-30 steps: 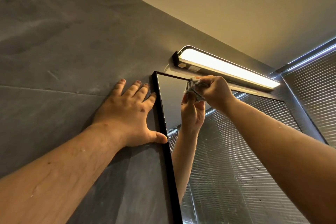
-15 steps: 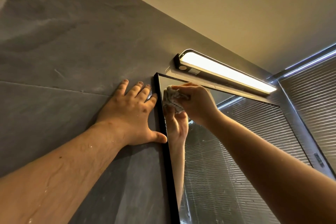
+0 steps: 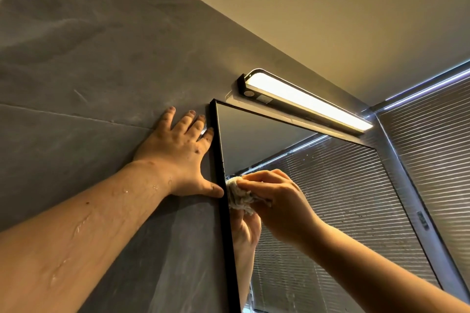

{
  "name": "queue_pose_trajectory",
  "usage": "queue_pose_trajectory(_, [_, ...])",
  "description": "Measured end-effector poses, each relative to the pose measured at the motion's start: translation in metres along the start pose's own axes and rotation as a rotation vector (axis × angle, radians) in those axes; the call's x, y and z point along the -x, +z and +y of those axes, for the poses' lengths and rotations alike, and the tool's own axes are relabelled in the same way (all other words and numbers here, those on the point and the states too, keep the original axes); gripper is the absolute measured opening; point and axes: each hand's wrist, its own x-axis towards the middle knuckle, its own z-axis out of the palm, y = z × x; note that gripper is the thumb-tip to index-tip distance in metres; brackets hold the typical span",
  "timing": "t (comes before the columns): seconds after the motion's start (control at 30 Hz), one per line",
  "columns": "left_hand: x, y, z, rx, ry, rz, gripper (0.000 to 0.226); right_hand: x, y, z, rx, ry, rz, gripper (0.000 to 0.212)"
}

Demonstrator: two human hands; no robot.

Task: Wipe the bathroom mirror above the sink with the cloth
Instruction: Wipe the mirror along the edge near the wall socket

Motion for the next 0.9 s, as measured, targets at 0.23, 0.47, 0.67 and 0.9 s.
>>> queue_pose_trajectory(0.23, [0.0, -0.001, 0.0, 0.032, -0.003, 0.003, 0.128, -0.04, 0.006, -0.006, 0.026, 0.007, 0.089, 0.031])
queue_pose_trajectory(0.47, [0.001, 0.0, 0.0, 0.009, 0.015, 0.043, 0.126, -0.108, 0.007, 0.007, 0.059, 0.093, 0.103, 0.034])
queue_pose_trajectory(0.67, [0.0, 0.0, 0.0, 0.001, 0.013, 0.043, 0.126, -0.093, 0.008, 0.0, 0.069, 0.102, 0.09, 0.037])
queue_pose_trajectory(0.9, [0.001, -0.003, 0.001, 0.028, -0.003, 0.009, 0.127, -0.039, 0.013, -0.004, 0.069, 0.064, 0.06, 0.033])
